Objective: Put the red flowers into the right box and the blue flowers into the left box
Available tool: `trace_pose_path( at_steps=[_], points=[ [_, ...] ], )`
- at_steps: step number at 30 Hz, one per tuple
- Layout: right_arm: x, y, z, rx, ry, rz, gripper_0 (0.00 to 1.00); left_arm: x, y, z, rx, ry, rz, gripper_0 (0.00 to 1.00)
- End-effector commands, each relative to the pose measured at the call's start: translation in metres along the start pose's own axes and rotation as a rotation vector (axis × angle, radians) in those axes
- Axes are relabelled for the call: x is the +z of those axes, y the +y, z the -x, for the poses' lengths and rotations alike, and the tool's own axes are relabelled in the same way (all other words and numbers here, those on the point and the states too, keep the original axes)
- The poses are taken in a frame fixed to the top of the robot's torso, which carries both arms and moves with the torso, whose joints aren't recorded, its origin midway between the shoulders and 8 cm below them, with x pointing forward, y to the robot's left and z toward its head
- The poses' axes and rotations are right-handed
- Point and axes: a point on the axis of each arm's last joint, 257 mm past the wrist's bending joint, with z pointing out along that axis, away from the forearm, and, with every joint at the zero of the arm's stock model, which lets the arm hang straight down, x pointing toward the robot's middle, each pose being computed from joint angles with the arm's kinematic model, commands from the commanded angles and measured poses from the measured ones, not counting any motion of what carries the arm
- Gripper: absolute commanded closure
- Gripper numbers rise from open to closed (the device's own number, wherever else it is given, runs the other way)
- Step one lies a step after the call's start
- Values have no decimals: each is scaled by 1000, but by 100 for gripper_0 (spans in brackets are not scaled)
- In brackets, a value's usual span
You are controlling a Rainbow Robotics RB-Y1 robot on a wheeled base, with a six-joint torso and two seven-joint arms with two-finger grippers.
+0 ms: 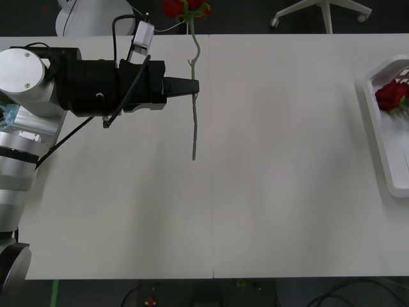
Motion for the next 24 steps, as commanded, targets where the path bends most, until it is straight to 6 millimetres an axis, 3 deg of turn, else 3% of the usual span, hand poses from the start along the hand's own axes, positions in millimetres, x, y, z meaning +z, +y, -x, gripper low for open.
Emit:
trace_pose_path(
  at_steps=[1, 8, 11, 18, 24],
  points=[
    [-62, -21, 41, 2, -114, 77, 23, -1, -21, 1, 122, 12, -42, 100],
    [-93, 81, 51, 19, -168, 486, 16, 2, -27, -2, 138, 20, -62, 100],
    [-108, 132, 48, 19, -204, 664, 16, 4, -28, -5, 140, 25, -65, 100],
    [-146, 226, 38, 33, -264, 939, 16, 8, -29, -6, 137, 22, -70, 100],
    [-190, 282, 26, 131, -248, 1175, 16, 8, -29, -6, 137, 22, -70, 100]
  ],
)
